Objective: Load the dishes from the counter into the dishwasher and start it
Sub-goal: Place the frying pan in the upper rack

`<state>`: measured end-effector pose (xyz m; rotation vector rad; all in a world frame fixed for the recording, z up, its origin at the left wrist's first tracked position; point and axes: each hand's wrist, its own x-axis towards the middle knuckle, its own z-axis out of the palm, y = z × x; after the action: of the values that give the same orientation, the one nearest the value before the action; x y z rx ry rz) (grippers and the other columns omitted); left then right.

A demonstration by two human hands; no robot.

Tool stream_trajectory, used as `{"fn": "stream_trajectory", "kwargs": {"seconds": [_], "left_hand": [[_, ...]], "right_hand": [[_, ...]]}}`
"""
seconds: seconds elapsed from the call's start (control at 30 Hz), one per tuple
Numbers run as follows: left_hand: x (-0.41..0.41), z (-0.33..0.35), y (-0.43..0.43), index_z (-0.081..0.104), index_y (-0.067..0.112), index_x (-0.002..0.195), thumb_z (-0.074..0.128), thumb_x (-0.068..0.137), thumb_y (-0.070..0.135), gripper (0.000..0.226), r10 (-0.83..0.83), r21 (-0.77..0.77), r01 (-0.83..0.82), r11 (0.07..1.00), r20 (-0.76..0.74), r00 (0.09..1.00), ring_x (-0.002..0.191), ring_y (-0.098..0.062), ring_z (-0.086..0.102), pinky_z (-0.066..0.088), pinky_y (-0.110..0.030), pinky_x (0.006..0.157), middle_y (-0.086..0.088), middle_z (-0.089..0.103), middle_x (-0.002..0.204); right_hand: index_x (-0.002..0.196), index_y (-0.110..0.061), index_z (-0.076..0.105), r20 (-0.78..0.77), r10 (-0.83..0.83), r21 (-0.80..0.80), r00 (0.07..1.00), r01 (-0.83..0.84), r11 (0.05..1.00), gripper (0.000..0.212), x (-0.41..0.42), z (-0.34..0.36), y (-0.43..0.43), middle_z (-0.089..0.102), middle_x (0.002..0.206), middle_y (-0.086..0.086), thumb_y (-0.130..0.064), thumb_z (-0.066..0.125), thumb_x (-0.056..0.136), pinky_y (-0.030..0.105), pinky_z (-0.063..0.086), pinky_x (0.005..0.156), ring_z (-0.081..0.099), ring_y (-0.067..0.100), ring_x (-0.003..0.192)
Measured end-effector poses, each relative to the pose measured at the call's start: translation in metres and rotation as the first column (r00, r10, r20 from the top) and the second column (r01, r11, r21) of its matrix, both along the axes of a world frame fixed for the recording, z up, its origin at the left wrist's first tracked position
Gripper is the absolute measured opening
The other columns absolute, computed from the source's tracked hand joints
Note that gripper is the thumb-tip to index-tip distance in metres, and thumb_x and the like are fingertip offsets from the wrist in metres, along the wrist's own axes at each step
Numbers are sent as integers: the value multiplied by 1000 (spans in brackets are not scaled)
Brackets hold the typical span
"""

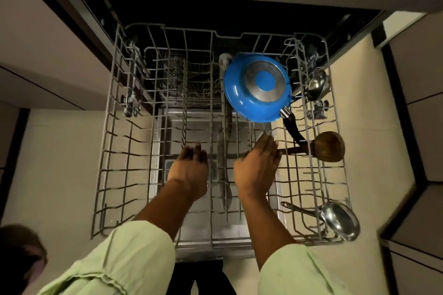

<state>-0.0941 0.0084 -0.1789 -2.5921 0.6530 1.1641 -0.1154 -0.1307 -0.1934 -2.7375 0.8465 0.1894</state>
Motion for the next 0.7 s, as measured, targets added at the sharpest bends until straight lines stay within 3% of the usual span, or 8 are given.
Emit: {"fn": "stream_trajectory", "kwargs": {"seconds": [0.17, 0.37, 0.7], "left_hand": [[-19, 35, 15, -2, 11, 157, 35, 103, 30, 68, 121, -106, -117, 987, 32, 992, 152, -31, -2, -3, -46, 122, -15, -8, 164], [-37, 95, 36, -1, 14, 158, 34, 103, 30, 67, 251, -200, -230, 952, 87, 964, 153, -28, -2, 1, -47, 122, -9, -5, 166], [-58, 200, 134, -2, 12, 158, 40, 101, 34, 74, 415, -264, -357, 896, 216, 884, 153, -31, -2, 2, -49, 122, -10, -4, 166]], "right_hand": [[154, -6, 17, -77, 140, 105, 987, -131, 986, 68, -25, 35, 26, 18, 161, 16, -35, 47, 100, 45, 13, 122, 13, 31, 150], [156, -12, 3, -126, 367, 213, 921, -337, 917, 72, -45, 89, 57, 3, 164, 10, -50, 32, 102, 41, 0, 122, -3, 26, 151], [157, -11, 3, -8, 588, 102, 809, -584, 805, 72, -42, 197, 131, 1, 164, 9, -52, 27, 102, 40, 0, 123, -5, 25, 151]]}}
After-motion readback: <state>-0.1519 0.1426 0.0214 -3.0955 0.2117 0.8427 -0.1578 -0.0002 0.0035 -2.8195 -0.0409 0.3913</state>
